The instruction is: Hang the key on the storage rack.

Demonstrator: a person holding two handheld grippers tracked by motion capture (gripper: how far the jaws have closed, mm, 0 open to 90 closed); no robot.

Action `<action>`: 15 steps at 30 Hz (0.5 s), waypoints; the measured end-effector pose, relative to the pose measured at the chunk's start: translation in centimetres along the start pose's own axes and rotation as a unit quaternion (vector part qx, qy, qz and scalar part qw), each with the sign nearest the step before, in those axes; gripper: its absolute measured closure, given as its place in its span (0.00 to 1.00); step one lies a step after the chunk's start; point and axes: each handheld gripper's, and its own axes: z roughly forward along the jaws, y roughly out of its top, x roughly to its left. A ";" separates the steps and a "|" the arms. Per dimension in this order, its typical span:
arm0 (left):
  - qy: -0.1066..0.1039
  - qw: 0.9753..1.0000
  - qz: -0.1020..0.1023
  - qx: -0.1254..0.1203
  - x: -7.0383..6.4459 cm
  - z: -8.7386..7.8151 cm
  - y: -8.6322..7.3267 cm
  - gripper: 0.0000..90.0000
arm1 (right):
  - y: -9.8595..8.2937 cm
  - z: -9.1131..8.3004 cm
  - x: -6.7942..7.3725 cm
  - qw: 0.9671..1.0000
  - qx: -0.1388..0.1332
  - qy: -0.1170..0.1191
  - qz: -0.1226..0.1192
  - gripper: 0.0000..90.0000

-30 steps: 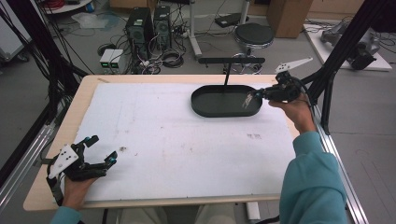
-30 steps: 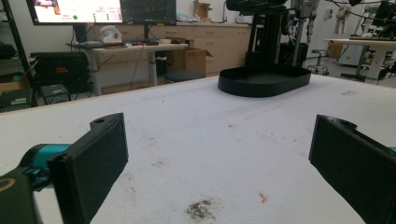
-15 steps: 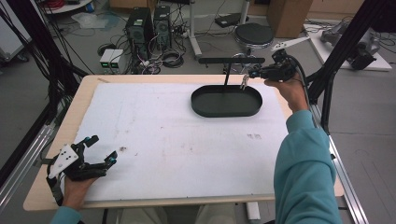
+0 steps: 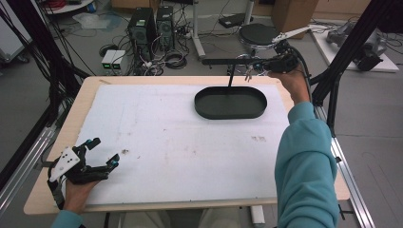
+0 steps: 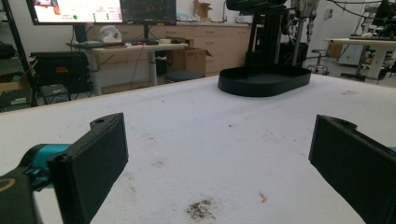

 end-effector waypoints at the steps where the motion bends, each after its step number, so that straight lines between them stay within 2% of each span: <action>1: 0.000 1.000 -0.001 0.000 0.0 0.0 0.0 0.06 | 0.1 0.2 -0.1 1.000 0.004 0.001 0.004 0.99; 3: 0.001 1.000 0.000 0.000 0.0 0.0 0.0 0.06 | 0.3 0.5 -0.3 1.000 0.016 -0.008 -0.003 0.99; 6: 0.001 1.000 0.000 0.000 0.0 0.0 0.0 0.06 | 0.4 1.0 -0.4 1.000 0.009 -0.009 -0.003 0.99; 9: 0.001 1.000 0.000 -0.001 0.0 0.0 0.0 0.06 | 0.4 1.7 -0.5 1.000 0.021 -0.017 -0.005 0.99; 15: 0.000 1.000 0.001 0.000 0.0 0.0 0.0 0.06 | 0.3 2.5 -0.9 1.000 0.026 -0.017 -0.002 0.99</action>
